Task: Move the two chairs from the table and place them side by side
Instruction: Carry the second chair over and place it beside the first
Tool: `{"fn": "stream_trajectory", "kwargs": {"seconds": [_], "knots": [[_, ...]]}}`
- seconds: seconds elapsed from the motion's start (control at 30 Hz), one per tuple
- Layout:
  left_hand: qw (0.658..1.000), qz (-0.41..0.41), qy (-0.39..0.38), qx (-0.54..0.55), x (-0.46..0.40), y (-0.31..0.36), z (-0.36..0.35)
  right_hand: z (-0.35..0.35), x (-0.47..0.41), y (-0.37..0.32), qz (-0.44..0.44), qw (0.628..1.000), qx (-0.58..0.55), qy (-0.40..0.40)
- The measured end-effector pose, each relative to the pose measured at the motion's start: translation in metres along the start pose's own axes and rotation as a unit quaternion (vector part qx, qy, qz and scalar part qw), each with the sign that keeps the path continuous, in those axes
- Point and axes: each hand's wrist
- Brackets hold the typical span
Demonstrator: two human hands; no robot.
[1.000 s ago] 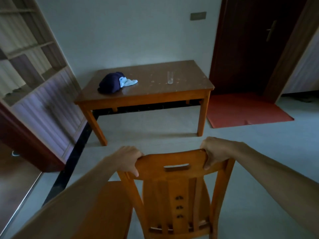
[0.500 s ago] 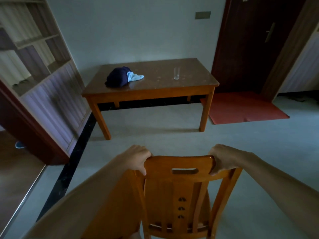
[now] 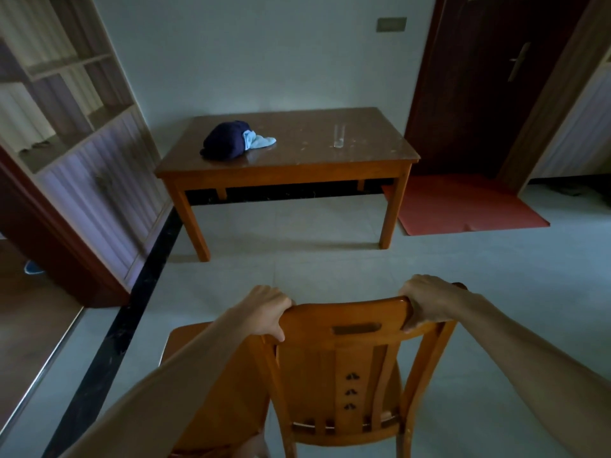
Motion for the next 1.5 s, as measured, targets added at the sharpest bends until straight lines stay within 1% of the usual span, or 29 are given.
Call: {"fn": "stream_trajectory", "kwargs": {"seconds": [0.13,0.23,0.43,0.57,0.7,0.83,1.0,1.13,1.33,1.5], "knots": [[1.0,-0.015,0.01,-0.012,-0.003,0.019,-0.004,-0.013,0.019,0.008,-0.009,1.0,-0.001,0.001],[0.999,-0.022,0.004,-0.025,-0.001,0.037,-0.008,-0.028,0.037,0.014,-0.008,1.0,-0.003,0.008],[0.999,0.013,0.011,-0.034,0.027,0.059,-0.019,-0.047,0.058,0.004,0.021,0.999,0.028,0.023],[0.998,0.033,0.019,-0.042,0.054,0.078,-0.037,-0.071,0.083,-0.005,0.052,0.998,0.025,0.035],[0.998,0.039,0.025,-0.047,0.087,0.098,-0.059,-0.099,0.112,-0.02,0.056,0.998,0.02,0.034],[0.998,0.033,0.018,-0.048,0.112,0.115,-0.081,-0.127,0.136,-0.037,0.044,0.997,0.03,0.054],[0.998,0.028,0.015,-0.057,0.14,0.129,-0.109,-0.159,0.16,-0.06,0.017,0.998,0.006,0.064],[0.998,0.013,-0.008,-0.061,0.16,0.138,-0.134,-0.189,0.174,-0.078,0.003,0.997,0.032,0.063],[0.998,0.02,0.006,-0.056,0.159,0.127,-0.129,-0.184,0.166,-0.087,-0.025,0.997,0.023,0.07],[0.997,0.022,0.016,-0.066,0.144,0.116,-0.112,-0.164,0.154,-0.081,-0.022,0.997,0.006,0.08]]}}
Point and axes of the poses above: each hand's wrist, its own x-axis away from the middle knuckle, its own z-axis out of the back of the hand, y = z × x, and after that the axes turned 2 degrees about z, right-handed
